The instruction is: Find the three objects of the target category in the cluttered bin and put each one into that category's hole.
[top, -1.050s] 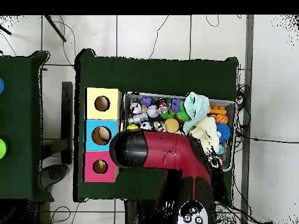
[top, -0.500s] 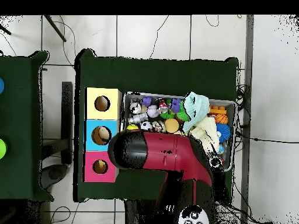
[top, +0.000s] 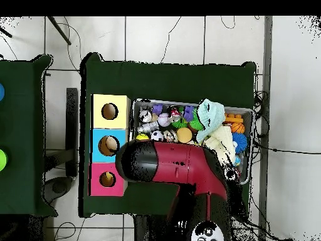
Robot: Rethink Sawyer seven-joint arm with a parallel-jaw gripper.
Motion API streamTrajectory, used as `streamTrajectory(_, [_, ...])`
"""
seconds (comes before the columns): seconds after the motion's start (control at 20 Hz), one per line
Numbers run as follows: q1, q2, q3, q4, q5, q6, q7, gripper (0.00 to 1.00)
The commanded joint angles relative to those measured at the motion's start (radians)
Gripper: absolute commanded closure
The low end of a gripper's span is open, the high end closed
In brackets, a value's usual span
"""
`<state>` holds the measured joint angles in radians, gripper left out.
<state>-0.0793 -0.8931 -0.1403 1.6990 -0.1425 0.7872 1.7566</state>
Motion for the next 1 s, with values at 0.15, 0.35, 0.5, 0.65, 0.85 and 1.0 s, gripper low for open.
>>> streamTrajectory(0.15, [0.031, 0.016, 0.061, 0.097, -0.025, -0.033, 0.077, 1.0])
streamTrajectory(0.35, [0.061, 0.002, 0.046, 0.141, -0.016, -0.065, 0.12, 1.0])
streamTrajectory(0.5, [0.083, -0.008, 0.033, 0.159, -0.009, -0.069, 0.142, 1.0])
streamTrajectory(0.65, [0.106, -0.021, 0.019, 0.176, -0.003, -0.069, 0.161, 1.0])
streamTrajectory(0.85, [0.139, -0.044, -0.004, 0.209, 0.011, -0.065, 0.195, 1.0])
streamTrajectory(1.0, [0.163, -0.06, -0.019, 0.224, 0.015, -0.062, 0.215, 1.0])
